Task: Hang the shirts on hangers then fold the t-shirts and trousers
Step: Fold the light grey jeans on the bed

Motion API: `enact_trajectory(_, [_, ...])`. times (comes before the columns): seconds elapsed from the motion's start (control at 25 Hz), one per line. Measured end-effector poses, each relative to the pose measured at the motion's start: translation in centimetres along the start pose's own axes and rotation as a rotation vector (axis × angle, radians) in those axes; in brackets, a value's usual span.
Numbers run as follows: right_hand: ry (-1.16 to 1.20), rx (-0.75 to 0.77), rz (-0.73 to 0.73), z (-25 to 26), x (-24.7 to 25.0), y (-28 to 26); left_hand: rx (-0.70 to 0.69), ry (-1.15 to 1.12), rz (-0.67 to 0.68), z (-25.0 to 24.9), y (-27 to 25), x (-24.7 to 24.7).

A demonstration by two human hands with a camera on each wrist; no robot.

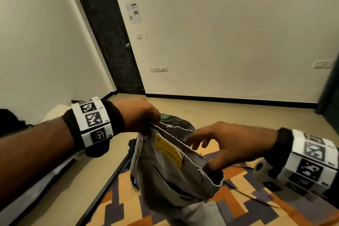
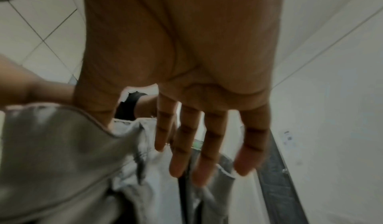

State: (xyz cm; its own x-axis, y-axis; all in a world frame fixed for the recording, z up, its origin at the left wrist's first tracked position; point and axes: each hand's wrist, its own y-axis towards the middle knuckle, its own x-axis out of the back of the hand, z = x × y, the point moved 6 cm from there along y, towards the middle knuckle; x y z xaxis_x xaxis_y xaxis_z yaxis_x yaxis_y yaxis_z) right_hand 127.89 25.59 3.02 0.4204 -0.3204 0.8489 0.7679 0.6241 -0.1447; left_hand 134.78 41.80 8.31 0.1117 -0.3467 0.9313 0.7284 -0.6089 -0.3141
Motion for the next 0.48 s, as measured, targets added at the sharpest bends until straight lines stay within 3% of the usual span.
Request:
enact_trajectory(0.12, [-0.170,-0.021,-0.001,1.7,0.1,2.9,0.034,0.057,-0.038,3.3,0.4,0.5])
enact_trajectory(0.24, [-0.481,-0.098,-0.176,1.1,2.9,6.4,-0.004,0.125,-0.038,5.8,0.4,1.0])
enact_trajectory(0.36, [-0.200,-0.153,-0.280,-0.6,6.8,9.8,-0.090,0.139,-0.096,7.7,-0.1,2.3])
enact_trajectory(0.48, [0.199,-0.123,-0.127,-0.6,8.7,13.2,-0.106,0.106,-0.185,10.2,-0.6,4.4])
